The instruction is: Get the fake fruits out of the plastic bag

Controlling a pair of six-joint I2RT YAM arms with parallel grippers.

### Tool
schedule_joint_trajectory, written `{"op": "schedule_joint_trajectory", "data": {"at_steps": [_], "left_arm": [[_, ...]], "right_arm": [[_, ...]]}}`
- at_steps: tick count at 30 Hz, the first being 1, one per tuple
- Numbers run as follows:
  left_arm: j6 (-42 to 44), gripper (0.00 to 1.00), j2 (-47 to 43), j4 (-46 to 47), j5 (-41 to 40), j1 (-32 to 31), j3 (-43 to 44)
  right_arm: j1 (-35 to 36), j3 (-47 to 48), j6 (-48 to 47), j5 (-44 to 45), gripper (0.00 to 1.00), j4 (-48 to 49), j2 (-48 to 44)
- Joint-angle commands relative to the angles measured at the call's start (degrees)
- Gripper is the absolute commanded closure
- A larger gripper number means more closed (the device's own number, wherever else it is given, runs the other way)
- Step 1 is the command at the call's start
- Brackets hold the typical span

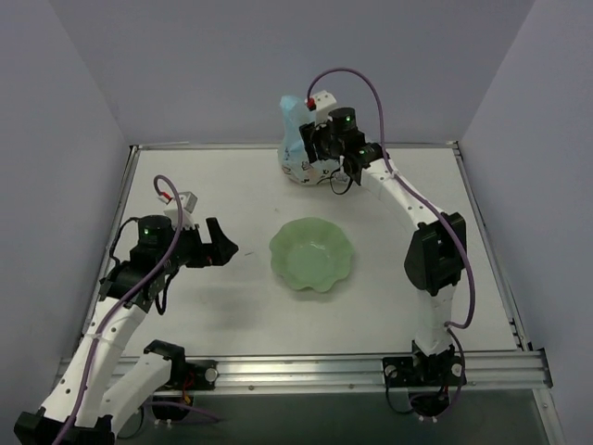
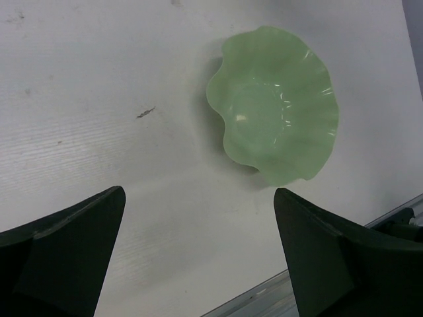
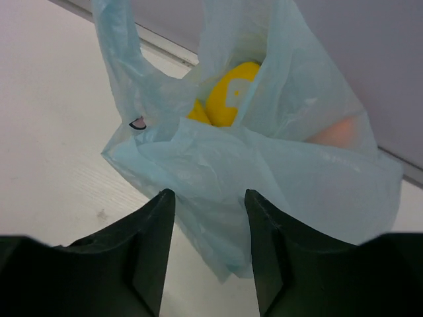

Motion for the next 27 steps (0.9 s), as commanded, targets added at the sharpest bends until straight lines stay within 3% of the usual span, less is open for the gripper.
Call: {"op": "schedule_joint_trajectory", "data": {"at_steps": [1,2,3,9,13,18,27], "left_arm": [[-4.84,0.06,4.09,7.1,3.12,0.4,3.2],[-5.37,0.06,5.34,8.41,3.22,0.4,4.08],[-6.68,0.06,6.48,9.38,3.65,0.31,4.96],[-11.96,0.06,14.74,18.78,3.92,-1.18,8.83],[-11.53,0.06,22.82,21.43,-0.72,-7.4,14.01],[-3.9,0.06,36.33,18.71,-12.06,-14.45,28.05],[3.84,0.06,59.02,13.44,-14.62,-16.12,49.95]], "right_arm": [[0.39,3.56,-1.66,1.79,0.63,-0.92,1.4],[0.48,3.12,-0.61,1.87,0.94,-0.83,0.62],[0.48,-0.54,0.53,2.75,1.0,0.12,-0.61],[0.74,-27.43,9.67,1.62,1.0,18.13,-19.84],[0.57,-46.84,14.6,1.7,1.0,26.13,-33.01],[0.39,-57.95,19.26,1.17,1.0,28.78,-41.48],[-0.31,-66.75,21.55,3.71,1.0,26.94,-50.98]]}}
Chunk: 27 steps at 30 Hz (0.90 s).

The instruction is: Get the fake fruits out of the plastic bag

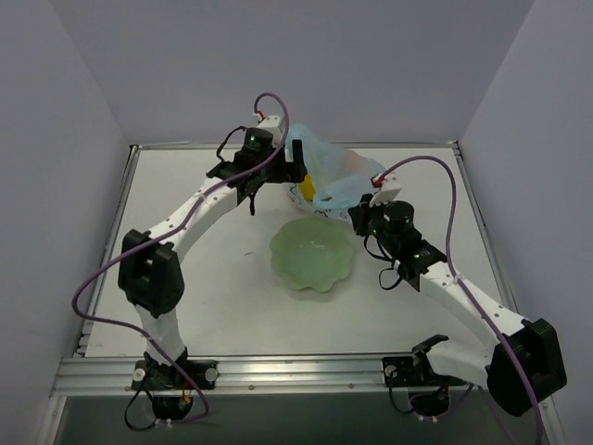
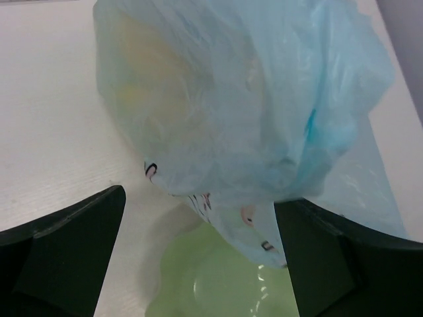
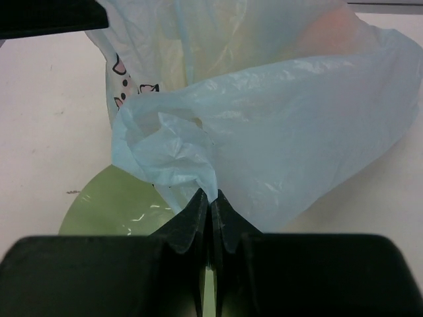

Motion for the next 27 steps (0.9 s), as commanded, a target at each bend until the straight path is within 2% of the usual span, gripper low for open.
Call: {"op": "schedule_joint_trajectory", "data": {"at_steps": [1,3,4,6,7,8,10,11,14,15,17,18,21,27], "left_arm": [[5.49,0.06,4.64,-3.31,-3.91,-0.65,7.58],[6.63,0.01,7.8,-4.1,-5.23,-0.65,10.75],[6.72,0.06,8.34,-3.5,-5.24,-0.56,11.11],[7.77,0.38,9.05,-0.95,-4.71,-0.56,11.29],[7.95,0.62,8.79,-0.24,-5.41,-0.65,11.2],[7.96,0.96,8.18,0.2,-7.94,-0.56,9.55],[7.52,0.98,4.14,3.08,-11.2,-0.3,5.69],[6.73,0.98,-0.31,4.67,-13.48,-0.21,-0.34],[4.28,0.98,-10.5,11.61,-17.53,-0.39,-11.09],[3.39,0.98,-12.9,12.67,-17.98,-0.39,-17.82],[0.68,0.98,-17.9,16.98,-18.33,-0.56,-23.58],[-0.04,0.98,-19.06,17.69,-17.73,-0.56,-28.3],[-2.67,0.97,-21.53,20.67,-15.79,-1.62,-34.22],[-6.01,0.98,-21.01,25.59,-13.51,-2.67,-43.89]], "right_arm": [[-0.62,-1.55,1.9,2.21,1.0,2.4,-3.02],[-0.88,-1.73,2.25,2.83,1.0,2.4,-3.2],[-0.97,-1.82,2.69,2.83,1.0,2.48,-2.94],[-1.23,-1.82,3.13,2.83,1.0,2.92,-2.33],[-1.32,-1.73,3.48,4.66,1.0,3.01,-1.63],[-1.41,-1.73,3.57,5.2,1.0,3.1,-1.45],[-2.11,-1.38,4.44,6.95,1.0,3.63,-0.75],[-2.55,-1.12,5.06,7.66,1.0,3.71,-0.39],[-4.57,0.37,7.17,9.51,1.0,5.81,2.15],[-5.01,0.98,7.52,9.34,1.0,6.43,3.29],[-6.15,3.96,8.23,8.46,1.0,7.22,7.86],[-6.42,4.85,8.32,8.72,1.0,7.75,9.61],[-7.21,7.41,9.54,8.89,1.0,8.37,16.46],[-5.63,1.63,12.88,4.77,1.0,11.62,18.25]]}}
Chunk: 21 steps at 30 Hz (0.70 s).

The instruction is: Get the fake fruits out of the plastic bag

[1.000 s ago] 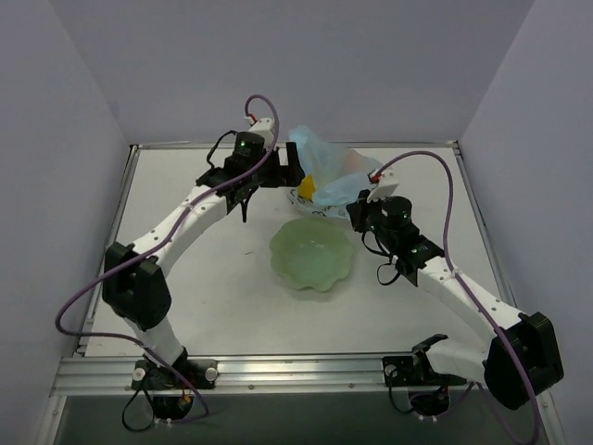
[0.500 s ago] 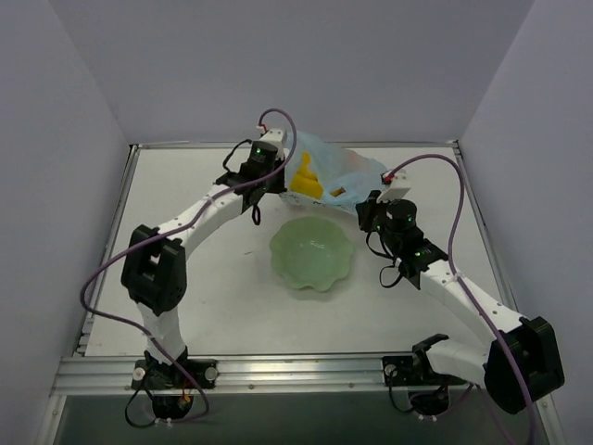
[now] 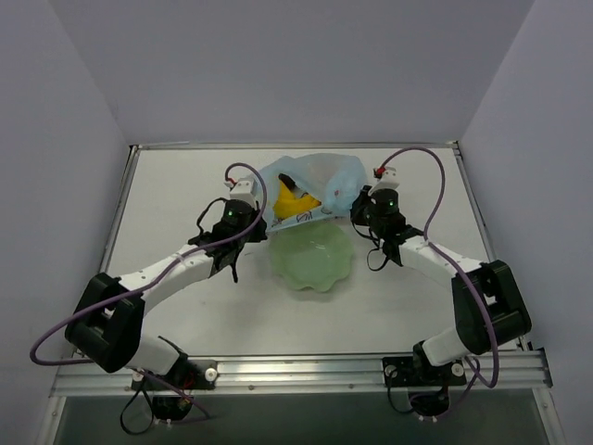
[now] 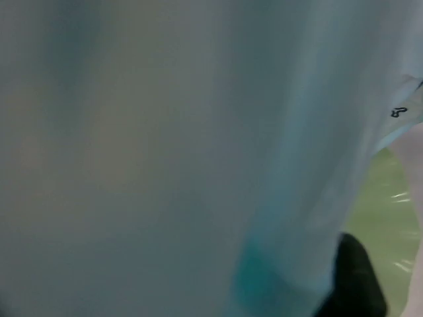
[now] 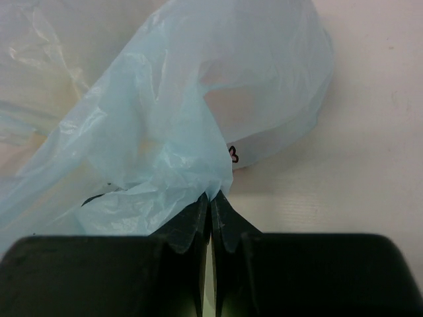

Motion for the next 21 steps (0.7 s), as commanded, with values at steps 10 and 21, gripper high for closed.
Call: {"op": "schedule_joint_trajectory", "data": {"at_steps": [10,21], "left_arm": [[-7.61,0.97,-17.85,-2.05,0.43,-2.4,-13.4],[-14.38,0.98,-36.75,-16.63,-4.14,-12.68,-17.54]], "right_arm": [[2.56,-21.15,7.12,-8.5,1.0,2.75,-16.93],[3.44,-23.91,8.62,-9.65,1.0,-17.81,-39.61]]}}
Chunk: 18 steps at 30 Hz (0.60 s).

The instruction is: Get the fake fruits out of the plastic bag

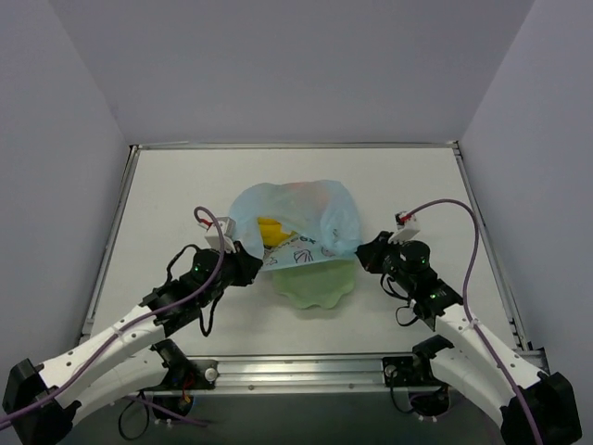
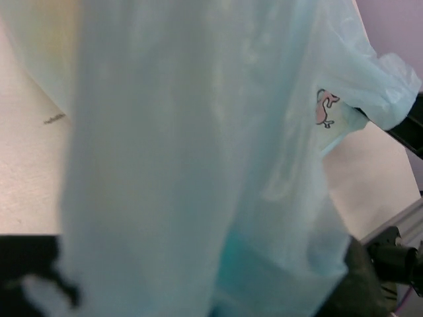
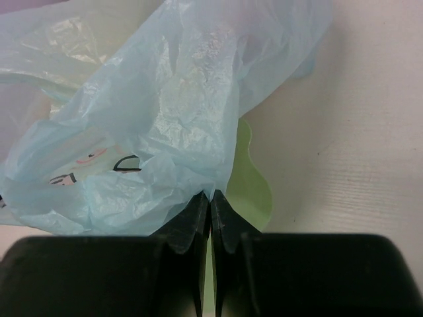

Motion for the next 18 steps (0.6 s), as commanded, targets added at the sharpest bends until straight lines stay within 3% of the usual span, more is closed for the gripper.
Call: {"op": "schedule_joint_trajectory", "data": {"at_steps": [1,9,18], "left_arm": [[-3.28,0.98,-5.13,-7.6,-4.4,-2.98,0.86],[-1.17,0.98,-0.84,-9.1,-5.03,-3.51,4.64],[-1.79,0.98,-3.38,-11.02,-6.17,-3.6,3.67]], "right_arm": [[0.07,0.71,-0.19,0.93,1.0,-8.88,-2.9],[0.42,0.8,1.73,-1.35,1.0,-9.67,0.01],[4.99,0.18,8.33,-0.83,1.0,-26.72,-21.87]]}}
